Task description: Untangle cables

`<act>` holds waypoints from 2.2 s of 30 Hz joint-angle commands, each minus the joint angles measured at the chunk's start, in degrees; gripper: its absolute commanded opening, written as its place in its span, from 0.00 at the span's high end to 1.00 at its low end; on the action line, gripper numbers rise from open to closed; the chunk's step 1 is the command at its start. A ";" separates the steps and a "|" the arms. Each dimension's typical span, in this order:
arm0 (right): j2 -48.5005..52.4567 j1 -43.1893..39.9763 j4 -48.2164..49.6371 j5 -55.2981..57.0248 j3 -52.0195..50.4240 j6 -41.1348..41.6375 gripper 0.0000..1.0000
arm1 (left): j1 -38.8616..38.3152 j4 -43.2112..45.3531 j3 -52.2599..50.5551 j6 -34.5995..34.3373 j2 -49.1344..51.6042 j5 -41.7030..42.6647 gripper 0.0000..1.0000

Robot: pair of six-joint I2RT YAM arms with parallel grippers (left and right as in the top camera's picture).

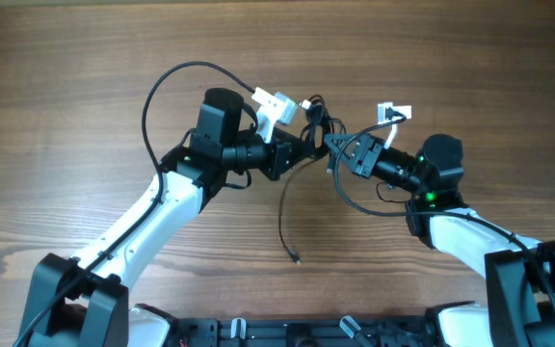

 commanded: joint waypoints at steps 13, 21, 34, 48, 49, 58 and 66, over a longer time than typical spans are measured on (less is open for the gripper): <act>-0.31 8.68 2.60 6.38 0.66 -7.17 0.66 | -3.96 0.13 0.31 5.97 0.39 14.23 0.96; -0.31 -6.84 -3.67 -11.93 0.66 -13.86 0.00 | 6.38 -0.44 0.33 5.35 0.37 16.65 0.96; -0.31 -12.52 19.65 -27.50 0.66 17.25 0.53 | 6.21 -3.91 0.31 6.05 0.37 25.18 0.96; -0.31 -7.50 9.79 -16.39 0.66 22.58 0.79 | -1.16 -5.38 0.31 12.04 0.37 18.12 0.96; -0.31 -7.50 9.79 -16.57 0.66 22.86 0.91 | -1.14 -5.49 0.31 12.02 0.37 17.44 0.96; -0.31 -7.48 -12.81 -15.58 0.66 -17.27 0.96 | -0.98 -2.45 0.33 8.68 0.37 8.52 0.19; -0.31 -7.48 -16.31 -16.33 0.66 -13.55 0.96 | -6.73 -2.91 0.33 -2.54 0.37 -14.14 0.48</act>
